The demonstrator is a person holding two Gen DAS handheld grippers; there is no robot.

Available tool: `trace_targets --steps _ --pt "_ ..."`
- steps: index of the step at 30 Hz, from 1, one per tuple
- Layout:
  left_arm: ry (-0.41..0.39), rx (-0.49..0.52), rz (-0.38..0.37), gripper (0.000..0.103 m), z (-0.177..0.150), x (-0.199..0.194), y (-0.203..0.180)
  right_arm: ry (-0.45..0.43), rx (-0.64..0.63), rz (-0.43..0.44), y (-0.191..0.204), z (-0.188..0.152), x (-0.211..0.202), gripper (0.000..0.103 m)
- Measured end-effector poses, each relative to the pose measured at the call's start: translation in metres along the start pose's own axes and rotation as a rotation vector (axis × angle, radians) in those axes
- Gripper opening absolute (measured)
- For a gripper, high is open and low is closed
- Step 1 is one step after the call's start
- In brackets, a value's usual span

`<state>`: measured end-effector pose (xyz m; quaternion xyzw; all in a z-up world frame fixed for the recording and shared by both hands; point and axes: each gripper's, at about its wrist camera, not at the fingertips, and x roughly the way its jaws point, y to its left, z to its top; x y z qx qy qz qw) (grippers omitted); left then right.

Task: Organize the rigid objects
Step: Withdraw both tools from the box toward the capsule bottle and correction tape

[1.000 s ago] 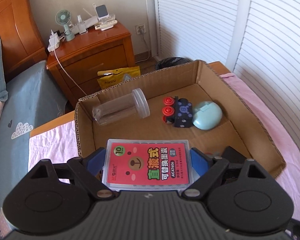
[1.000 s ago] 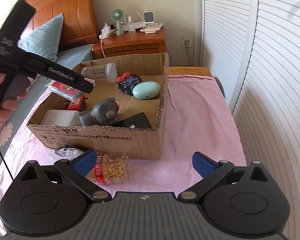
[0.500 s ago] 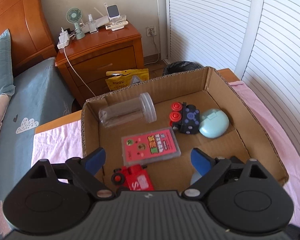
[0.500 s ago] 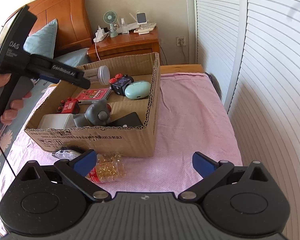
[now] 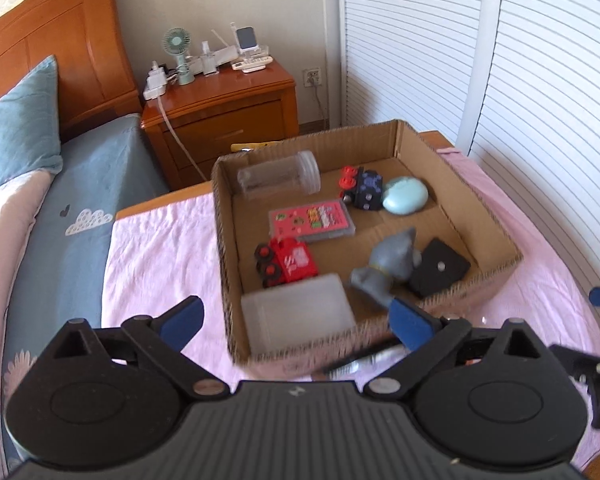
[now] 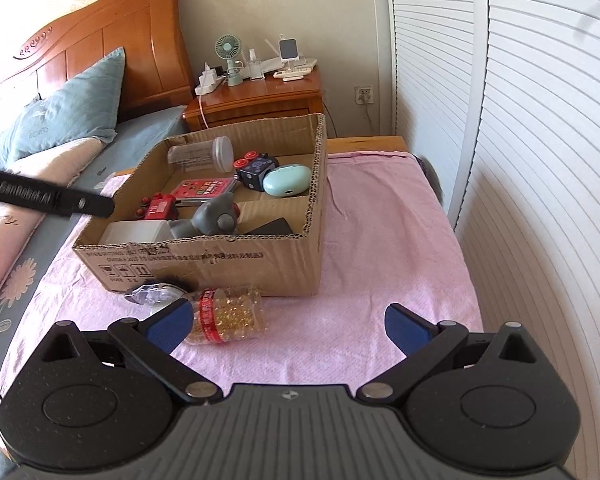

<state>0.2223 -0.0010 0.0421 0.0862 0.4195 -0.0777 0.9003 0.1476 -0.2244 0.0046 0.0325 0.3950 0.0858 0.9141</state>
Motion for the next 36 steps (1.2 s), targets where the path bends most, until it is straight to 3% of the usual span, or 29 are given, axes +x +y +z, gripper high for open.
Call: trace_targets --steps 3,9,15,30,36 --pt "0.0 0.002 0.022 0.099 -0.022 -0.005 -0.003 -0.003 -0.019 0.008 0.004 -0.007 0.0 0.103" --pt "-0.09 -0.038 0.095 0.1 -0.064 -0.016 -0.009 -0.017 -0.05 0.034 0.018 -0.019 0.003 0.103" --pt "-0.06 -0.109 0.05 0.1 -0.093 -0.004 -0.007 -0.053 -0.14 0.009 0.045 -0.027 0.016 0.103" --pt "0.023 -0.221 0.067 0.1 -0.116 0.021 0.034 -0.097 -0.317 -0.08 0.101 -0.032 0.06 0.103" --pt "0.038 -0.249 0.067 0.1 -0.118 0.026 0.043 -0.111 -0.328 -0.115 0.108 -0.034 0.073 0.103"
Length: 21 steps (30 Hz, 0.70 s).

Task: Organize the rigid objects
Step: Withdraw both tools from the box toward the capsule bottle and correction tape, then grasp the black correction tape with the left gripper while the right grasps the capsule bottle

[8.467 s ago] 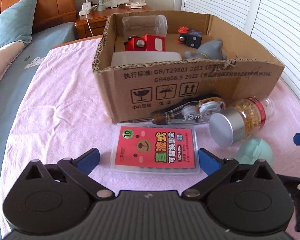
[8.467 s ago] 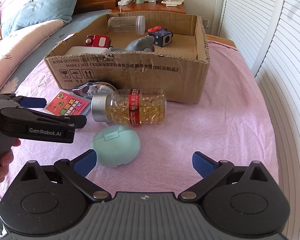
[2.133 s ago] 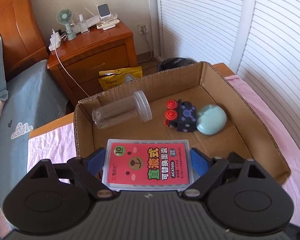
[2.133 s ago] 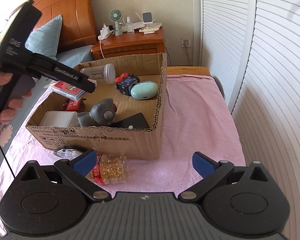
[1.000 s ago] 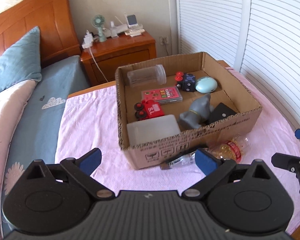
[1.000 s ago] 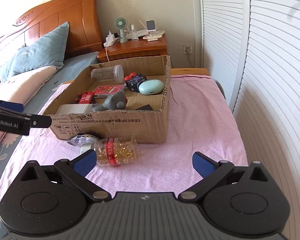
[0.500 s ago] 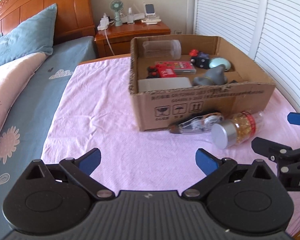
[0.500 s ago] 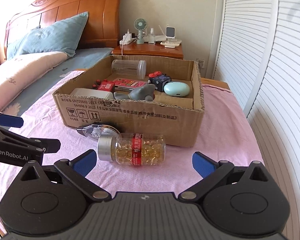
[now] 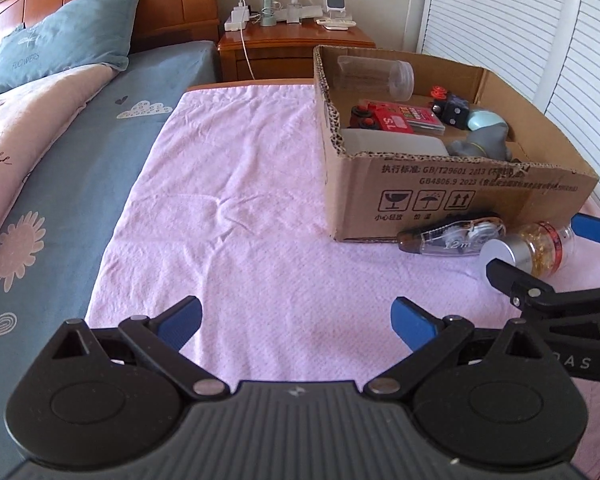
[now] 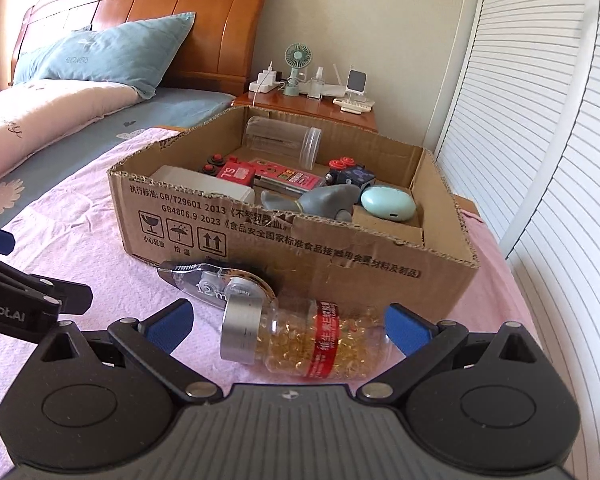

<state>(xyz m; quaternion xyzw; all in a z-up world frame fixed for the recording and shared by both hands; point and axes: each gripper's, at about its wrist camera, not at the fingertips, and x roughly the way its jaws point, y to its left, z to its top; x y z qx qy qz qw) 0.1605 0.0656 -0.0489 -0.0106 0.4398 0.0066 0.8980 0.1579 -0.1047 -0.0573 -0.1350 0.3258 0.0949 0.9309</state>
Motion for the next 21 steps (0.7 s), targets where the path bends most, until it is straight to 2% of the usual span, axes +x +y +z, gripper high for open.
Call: trace_targets --steps 4,7,13,21 --pt "0.009 -0.003 -0.015 0.1 0.0 0.002 -0.001 0.017 0.008 -0.039 -0.007 -0.002 0.006 0.103" --pt "0.009 0.004 -0.027 0.1 0.002 0.004 -0.006 0.035 0.057 -0.026 -0.022 -0.004 0.008 0.103" --pt "0.013 0.038 -0.064 0.1 0.009 0.011 -0.025 0.071 0.092 -0.062 -0.043 -0.014 0.013 0.103" --pt "-0.026 0.057 -0.087 0.1 0.027 0.015 -0.046 0.119 0.138 -0.038 -0.062 -0.033 0.02 0.103"
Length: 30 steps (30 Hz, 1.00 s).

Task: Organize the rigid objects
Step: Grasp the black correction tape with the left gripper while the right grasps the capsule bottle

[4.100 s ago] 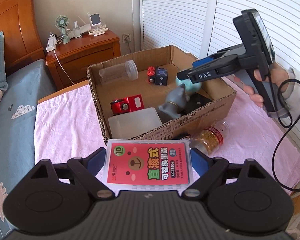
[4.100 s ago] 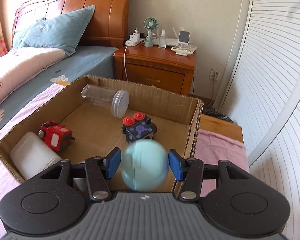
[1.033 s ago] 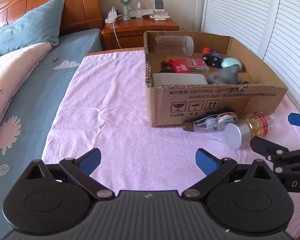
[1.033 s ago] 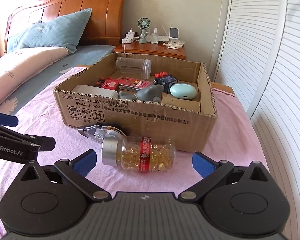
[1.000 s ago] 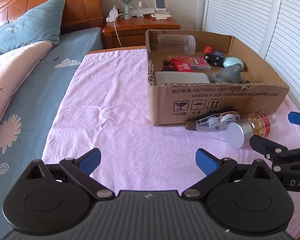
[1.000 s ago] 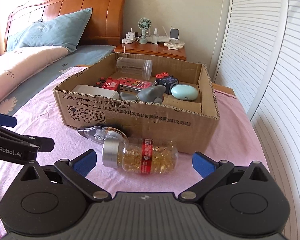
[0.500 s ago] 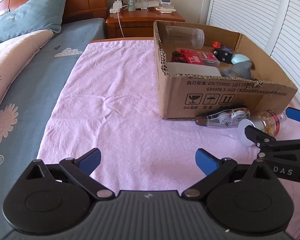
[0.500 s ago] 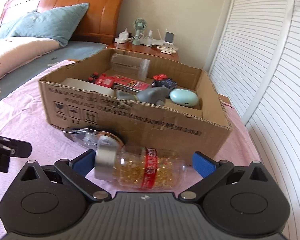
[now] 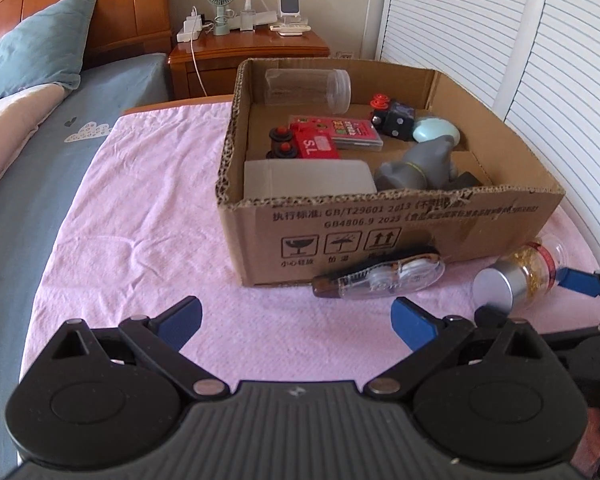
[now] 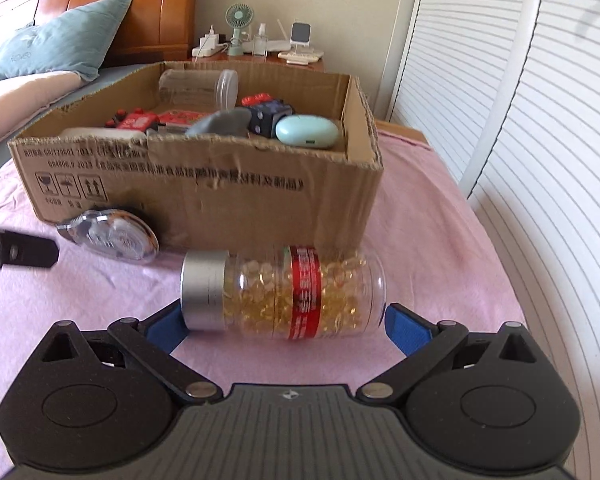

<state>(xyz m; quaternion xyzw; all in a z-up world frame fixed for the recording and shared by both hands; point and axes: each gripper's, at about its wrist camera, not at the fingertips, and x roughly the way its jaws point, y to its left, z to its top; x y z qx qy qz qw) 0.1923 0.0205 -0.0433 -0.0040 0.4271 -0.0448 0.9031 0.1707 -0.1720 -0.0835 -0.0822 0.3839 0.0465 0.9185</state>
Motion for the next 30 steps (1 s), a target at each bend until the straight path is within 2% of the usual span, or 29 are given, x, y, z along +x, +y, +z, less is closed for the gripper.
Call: trace_targets --steps 4,15,22,30 --pt "-0.021 -0.001 0.01 0.1 0.013 0.007 -0.006 0.003 0.048 0.044 -0.009 -0.004 0.001 0.103" --pt "-0.041 -0.044 -0.004 0.101 0.016 0.016 -0.007 -0.012 0.031 0.053 -0.008 -0.008 0.0 0.103" --pt "0.004 -0.01 -0.017 0.102 0.005 0.007 -0.011 -0.011 0.028 0.057 -0.008 -0.008 -0.001 0.103" --pt "0.023 0.015 -0.079 0.102 0.001 0.017 -0.033 -0.015 0.012 0.072 -0.008 -0.01 -0.003 0.103"
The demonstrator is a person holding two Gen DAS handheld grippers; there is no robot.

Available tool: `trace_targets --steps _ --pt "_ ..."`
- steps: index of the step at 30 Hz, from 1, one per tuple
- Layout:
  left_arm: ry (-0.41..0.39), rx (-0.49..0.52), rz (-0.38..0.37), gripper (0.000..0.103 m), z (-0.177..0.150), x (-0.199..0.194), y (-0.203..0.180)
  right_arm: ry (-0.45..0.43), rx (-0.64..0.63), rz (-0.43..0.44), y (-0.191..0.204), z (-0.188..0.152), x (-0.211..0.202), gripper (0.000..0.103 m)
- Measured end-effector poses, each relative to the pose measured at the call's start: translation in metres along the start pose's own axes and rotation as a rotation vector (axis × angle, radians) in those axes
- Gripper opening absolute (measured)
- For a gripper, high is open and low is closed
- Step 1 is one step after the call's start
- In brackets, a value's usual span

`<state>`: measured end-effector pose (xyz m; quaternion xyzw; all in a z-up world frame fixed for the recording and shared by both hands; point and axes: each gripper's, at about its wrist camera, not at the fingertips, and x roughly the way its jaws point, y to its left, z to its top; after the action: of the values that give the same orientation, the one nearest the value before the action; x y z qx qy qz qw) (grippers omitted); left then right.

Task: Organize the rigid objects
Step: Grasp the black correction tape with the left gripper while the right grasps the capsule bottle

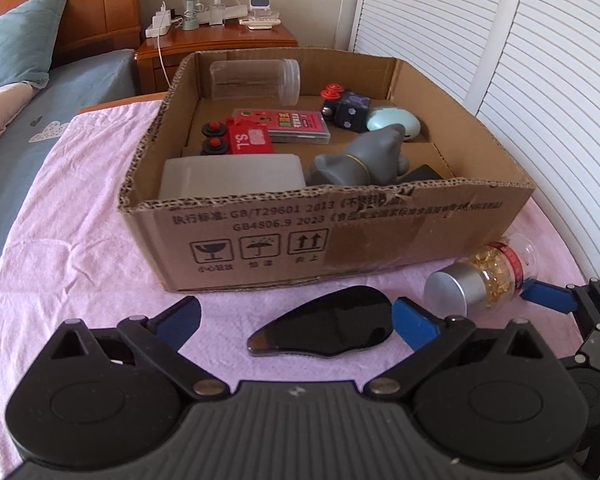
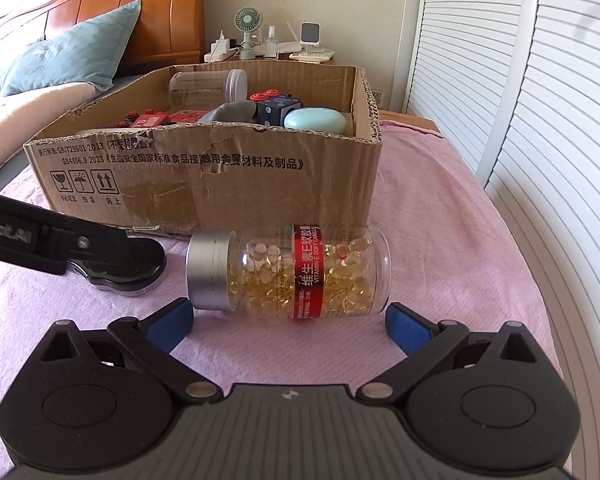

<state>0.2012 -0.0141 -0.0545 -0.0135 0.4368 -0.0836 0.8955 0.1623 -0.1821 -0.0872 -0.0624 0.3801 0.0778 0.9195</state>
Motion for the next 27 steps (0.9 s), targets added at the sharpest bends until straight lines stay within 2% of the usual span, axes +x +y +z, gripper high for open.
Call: trace_targets --steps 4,9,15,23,27 --pt "0.015 0.013 0.0 0.102 -0.002 0.012 -0.008 -0.004 -0.012 0.014 0.0 -0.003 -0.002 0.103" --pt "0.031 0.051 0.081 0.102 -0.012 0.013 -0.006 -0.006 -0.015 0.018 -0.001 -0.003 -0.002 0.103" --pt "0.005 -0.002 0.11 0.102 -0.026 0.001 0.018 -0.009 -0.015 0.018 -0.001 -0.004 -0.002 0.103" --pt "-0.041 0.026 0.089 0.103 -0.027 0.003 0.017 -0.008 -0.031 0.035 -0.002 -0.006 -0.004 0.103" --pt "-0.05 0.009 0.104 0.102 -0.026 0.005 0.014 -0.01 -0.034 0.038 -0.002 -0.006 -0.004 0.103"
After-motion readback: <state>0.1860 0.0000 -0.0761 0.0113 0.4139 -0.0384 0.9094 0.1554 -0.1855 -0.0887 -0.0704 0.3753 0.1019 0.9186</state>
